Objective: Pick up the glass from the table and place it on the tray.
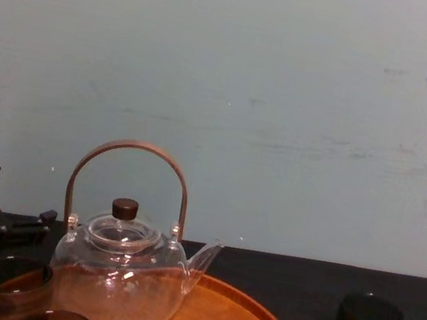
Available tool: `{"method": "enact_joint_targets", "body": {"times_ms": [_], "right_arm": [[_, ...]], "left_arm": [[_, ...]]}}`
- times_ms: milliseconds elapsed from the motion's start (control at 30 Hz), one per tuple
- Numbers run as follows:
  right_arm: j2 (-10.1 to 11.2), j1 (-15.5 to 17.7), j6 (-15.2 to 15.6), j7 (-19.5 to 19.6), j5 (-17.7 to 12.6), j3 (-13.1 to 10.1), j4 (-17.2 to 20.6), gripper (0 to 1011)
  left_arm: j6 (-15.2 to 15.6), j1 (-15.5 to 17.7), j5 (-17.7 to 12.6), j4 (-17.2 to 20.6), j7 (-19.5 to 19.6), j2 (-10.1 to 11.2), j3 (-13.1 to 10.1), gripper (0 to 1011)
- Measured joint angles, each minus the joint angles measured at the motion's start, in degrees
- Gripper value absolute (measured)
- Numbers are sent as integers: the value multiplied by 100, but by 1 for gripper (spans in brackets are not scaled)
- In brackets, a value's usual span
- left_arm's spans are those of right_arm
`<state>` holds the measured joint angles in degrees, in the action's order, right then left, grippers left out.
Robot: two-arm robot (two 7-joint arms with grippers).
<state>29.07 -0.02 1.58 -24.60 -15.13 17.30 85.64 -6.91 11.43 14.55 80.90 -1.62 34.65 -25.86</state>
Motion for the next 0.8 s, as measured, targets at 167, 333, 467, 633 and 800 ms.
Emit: {"method": "enact_joint_targets", "body": {"times_ms": [167, 333, 467, 633, 800], "right_arm": [[5, 4, 0, 2, -1, 0, 3, 1002], [9, 11, -3, 8, -5, -2, 12, 937], [11, 15, -3, 11, -8, -4, 16, 908], [13, 17, -5, 13, -10, -6, 19, 908], [16, 20, -6, 15, -14, -9, 22, 908]], "left_arm": [[0, 0, 0, 0, 0, 0, 0, 1001], [0, 0, 0, 0, 0, 0, 0, 1001], [0, 0, 0, 0, 0, 0, 0, 1001], [0, 0, 0, 0, 0, 0, 0, 1001], [0, 0, 0, 0, 0, 0, 0, 1001]]}}
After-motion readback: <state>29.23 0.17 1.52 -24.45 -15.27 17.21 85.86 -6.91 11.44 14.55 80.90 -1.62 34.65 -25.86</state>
